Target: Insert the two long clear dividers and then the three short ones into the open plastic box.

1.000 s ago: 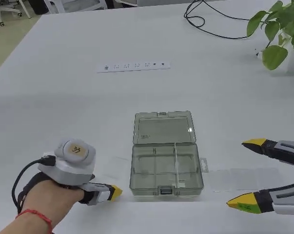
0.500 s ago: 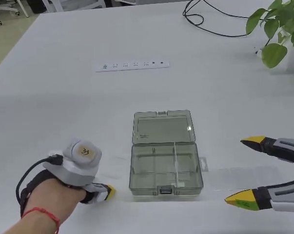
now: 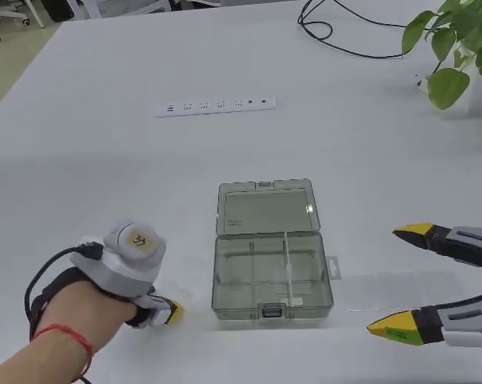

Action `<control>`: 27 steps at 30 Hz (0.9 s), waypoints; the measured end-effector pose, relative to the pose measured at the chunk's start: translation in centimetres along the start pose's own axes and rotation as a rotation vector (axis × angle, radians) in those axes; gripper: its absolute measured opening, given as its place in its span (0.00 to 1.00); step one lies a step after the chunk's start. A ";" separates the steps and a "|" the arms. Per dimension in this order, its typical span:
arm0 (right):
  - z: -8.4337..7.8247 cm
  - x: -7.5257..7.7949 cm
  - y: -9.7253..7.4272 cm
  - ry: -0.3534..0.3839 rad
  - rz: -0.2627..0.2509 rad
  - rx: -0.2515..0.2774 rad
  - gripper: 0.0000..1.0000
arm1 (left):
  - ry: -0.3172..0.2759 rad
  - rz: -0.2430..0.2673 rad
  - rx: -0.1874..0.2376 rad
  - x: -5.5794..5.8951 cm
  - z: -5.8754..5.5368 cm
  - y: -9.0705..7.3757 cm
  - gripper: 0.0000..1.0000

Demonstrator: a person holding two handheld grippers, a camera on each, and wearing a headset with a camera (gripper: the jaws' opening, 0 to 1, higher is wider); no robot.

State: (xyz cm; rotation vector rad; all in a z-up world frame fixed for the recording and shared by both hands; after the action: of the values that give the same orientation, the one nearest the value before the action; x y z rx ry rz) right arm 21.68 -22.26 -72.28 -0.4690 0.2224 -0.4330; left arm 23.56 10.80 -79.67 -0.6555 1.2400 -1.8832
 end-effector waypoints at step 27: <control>0.3 -0.5 -0.3 -0.012 -0.013 -0.014 0.91 | 0.039 -0.012 0.014 0.0 0.1 0.0 0.32</control>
State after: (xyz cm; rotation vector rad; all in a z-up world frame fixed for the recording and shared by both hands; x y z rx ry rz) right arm 21.26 -22.20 -71.84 -0.4866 0.2110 -0.4411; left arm 23.60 10.79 -79.62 -0.6225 1.2485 -1.9214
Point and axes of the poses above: the centre of the closed fingertips' face, and the gripper's own axes: y roughly forward along the fingers, x roughly to its right, z roughly out of its top, the point moved 6 cm from there along -y, roughly backward along the fingers, and after that the axes turned 1 degree about x, right-handed, at the moved point
